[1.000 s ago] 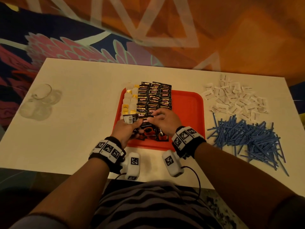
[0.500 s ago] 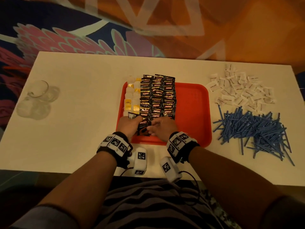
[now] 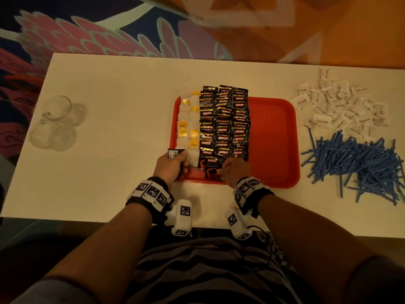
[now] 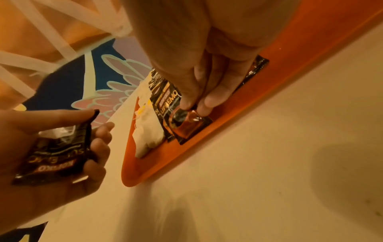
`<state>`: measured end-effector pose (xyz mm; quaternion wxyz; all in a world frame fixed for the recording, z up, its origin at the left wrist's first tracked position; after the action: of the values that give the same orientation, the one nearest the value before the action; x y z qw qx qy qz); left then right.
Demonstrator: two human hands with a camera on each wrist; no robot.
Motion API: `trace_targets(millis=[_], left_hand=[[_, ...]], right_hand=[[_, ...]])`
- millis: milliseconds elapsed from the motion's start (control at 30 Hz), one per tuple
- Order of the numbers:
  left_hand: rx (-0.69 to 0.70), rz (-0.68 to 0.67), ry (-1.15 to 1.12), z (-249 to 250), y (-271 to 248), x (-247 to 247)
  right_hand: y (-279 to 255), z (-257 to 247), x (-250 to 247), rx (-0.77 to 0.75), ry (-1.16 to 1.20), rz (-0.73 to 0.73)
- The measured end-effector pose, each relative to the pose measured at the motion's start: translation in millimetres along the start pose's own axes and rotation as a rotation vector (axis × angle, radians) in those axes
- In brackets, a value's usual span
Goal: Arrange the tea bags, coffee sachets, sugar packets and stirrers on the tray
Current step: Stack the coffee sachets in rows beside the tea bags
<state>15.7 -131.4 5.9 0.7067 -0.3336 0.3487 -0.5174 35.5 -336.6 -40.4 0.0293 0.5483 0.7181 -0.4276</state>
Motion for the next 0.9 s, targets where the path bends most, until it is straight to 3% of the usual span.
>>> trace_targets(millis=[233,633,733,900], left_hand=[[-0.017,-0.005,-0.024,-5,1,-12],[-0.026,-0.061,-0.116,-9,2,-5],[-0.019,-0.068,-0.105,-9,2,-1],[0.032,-0.120,-0.039,-1,-7,14]], right_hand=[[3,0,5,0.040,-0.011,0.123],[-6,0,-5,0.028,-0.106,0.148],[-9,-4,-10,-0.031,-0.142,0.109],[-19,-33,-23,-0.253,0.020,0.057]])
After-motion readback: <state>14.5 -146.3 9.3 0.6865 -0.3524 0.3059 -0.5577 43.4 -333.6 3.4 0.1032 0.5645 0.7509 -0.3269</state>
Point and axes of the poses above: each hand's wrist, its own y-axis towards the middle knuckle, its own x-axis out of the palm, z = x × y, the point moved 4 cm from there along y, towards the middle knuckle, and after that the axes turned 11 degrees about -x, right-handed, at the moved point
